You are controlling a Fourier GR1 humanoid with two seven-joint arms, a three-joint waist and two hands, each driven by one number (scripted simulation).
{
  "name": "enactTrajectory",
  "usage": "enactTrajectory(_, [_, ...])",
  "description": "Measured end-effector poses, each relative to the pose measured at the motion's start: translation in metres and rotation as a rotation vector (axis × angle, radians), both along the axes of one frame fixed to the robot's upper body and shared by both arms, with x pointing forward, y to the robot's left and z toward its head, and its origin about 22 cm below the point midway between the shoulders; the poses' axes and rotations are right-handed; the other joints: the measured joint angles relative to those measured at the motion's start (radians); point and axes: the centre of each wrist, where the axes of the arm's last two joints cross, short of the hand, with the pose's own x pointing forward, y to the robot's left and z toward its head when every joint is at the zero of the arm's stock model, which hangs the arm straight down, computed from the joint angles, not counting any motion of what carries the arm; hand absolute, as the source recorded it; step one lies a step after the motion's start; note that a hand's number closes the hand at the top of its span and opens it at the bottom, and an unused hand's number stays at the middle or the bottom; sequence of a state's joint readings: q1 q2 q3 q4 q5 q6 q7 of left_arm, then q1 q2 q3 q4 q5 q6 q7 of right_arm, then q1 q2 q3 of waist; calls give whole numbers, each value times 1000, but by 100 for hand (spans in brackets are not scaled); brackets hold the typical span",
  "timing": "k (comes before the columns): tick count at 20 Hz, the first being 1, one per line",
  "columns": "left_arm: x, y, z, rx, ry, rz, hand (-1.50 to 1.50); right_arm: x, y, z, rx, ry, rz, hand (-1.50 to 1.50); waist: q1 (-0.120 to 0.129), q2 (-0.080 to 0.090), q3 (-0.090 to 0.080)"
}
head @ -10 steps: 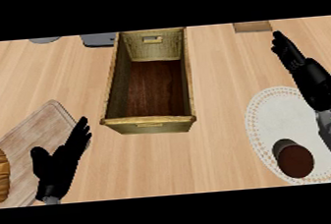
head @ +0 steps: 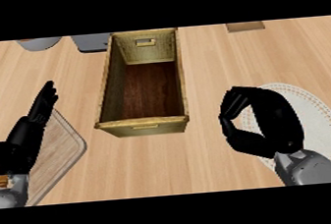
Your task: Pick the cupcake from the placemat and place it in the basket
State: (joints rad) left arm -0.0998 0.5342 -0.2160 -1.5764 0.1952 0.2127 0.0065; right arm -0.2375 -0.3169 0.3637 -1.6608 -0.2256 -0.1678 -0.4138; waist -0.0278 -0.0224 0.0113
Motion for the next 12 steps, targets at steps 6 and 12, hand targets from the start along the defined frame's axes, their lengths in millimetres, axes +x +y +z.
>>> enactTrajectory(6, [11, 8, 14, 58, -76, 7, 0, -60, 48, -31, 13, -187, -166, -150, -18, 7, -10])
enactTrajectory(12, [8, 21, 15, 87, -81, 39, 0, -87, 0, -39, -252, -249, -538, -150, -58, -2, -19])
